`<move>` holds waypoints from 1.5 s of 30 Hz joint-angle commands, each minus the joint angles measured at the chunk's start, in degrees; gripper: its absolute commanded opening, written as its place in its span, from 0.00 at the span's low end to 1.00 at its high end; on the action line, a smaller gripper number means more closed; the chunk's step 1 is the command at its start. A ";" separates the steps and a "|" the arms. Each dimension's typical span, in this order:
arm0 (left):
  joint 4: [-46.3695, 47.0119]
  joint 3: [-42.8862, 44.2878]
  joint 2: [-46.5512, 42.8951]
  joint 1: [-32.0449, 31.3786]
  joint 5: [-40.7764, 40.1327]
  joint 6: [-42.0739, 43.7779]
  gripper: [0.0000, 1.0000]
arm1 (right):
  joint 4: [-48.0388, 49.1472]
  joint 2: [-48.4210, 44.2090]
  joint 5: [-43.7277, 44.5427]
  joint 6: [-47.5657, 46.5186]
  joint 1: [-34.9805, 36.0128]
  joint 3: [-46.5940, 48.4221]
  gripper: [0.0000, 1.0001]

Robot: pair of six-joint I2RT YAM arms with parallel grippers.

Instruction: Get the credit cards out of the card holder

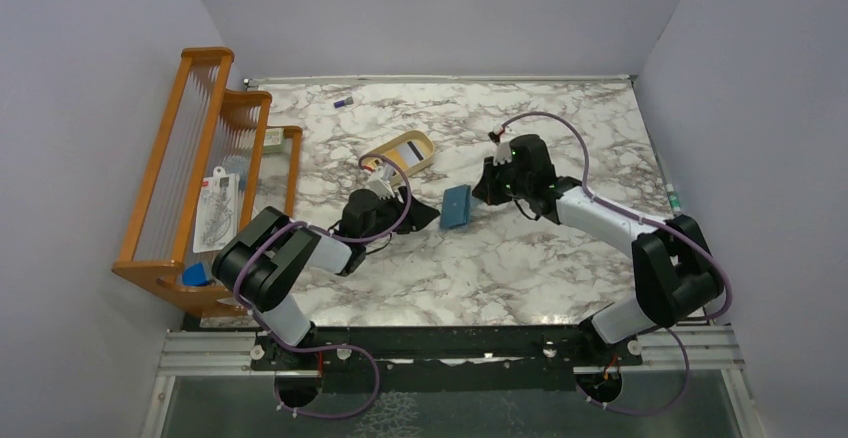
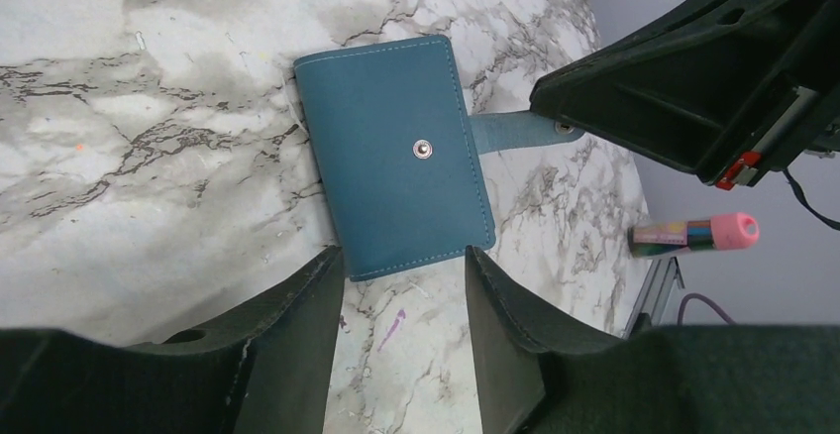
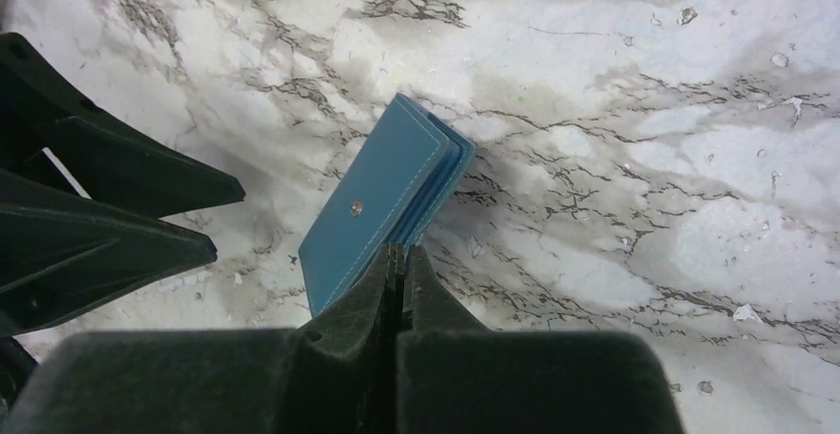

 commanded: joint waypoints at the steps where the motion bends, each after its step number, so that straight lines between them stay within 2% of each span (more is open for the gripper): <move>1: 2.26 0.73 -1.78 -0.25 2.48 -0.48 0.54 | -3.03 -3.01 -1.35 -0.87 -0.07 4.25 0.01; 3: 2.26 0.90 -2.07 -0.33 2.41 0.01 0.61 | -4.37 -3.38 -1.38 -1.19 -0.12 6.04 0.01; 5: 2.26 1.44 -1.01 -0.34 2.72 0.45 0.63 | -5.22 -3.43 -1.96 -1.22 -0.13 7.35 0.01; 13: 8.87 3.38 7.40 -0.34 6.41 -2.77 0.63 | -4.68 -3.19 -3.62 -0.53 -0.09 6.95 0.01; 18: 9.75 3.46 10.10 -0.34 3.54 -2.88 0.62 | -3.67 -3.33 -3.10 -0.18 -0.13 4.31 0.01; 23: 8.44 4.09 10.74 -0.34 2.14 -2.83 0.62 | -4.63 -3.11 -0.43 -0.19 -0.07 2.22 0.01; 32: 3.54 4.03 8.00 -0.33 -0.26 0.13 0.62 | -7.42 -7.97 8.56 5.44 -1.00 -8.07 0.01; 39: 0.67 4.66 6.83 -0.34 -0.91 1.81 0.61 | -12.60 -10.12 12.93 10.41 -4.70 -9.38 0.01; 42: -0.60 5.50 6.48 -0.34 -1.10 2.73 0.61 | -14.75 -8.27 13.39 10.75 -5.85 -8.82 0.14; 43: -0.97 5.78 6.38 -0.40 -1.18 3.03 0.61 | -15.14 -7.36 13.35 10.98 -6.14 -8.73 0.23; 45: -1.81 6.55 6.26 -0.50 -1.28 3.76 0.61 | -15.70 -5.74 13.36 11.56 -6.60 -8.39 0.55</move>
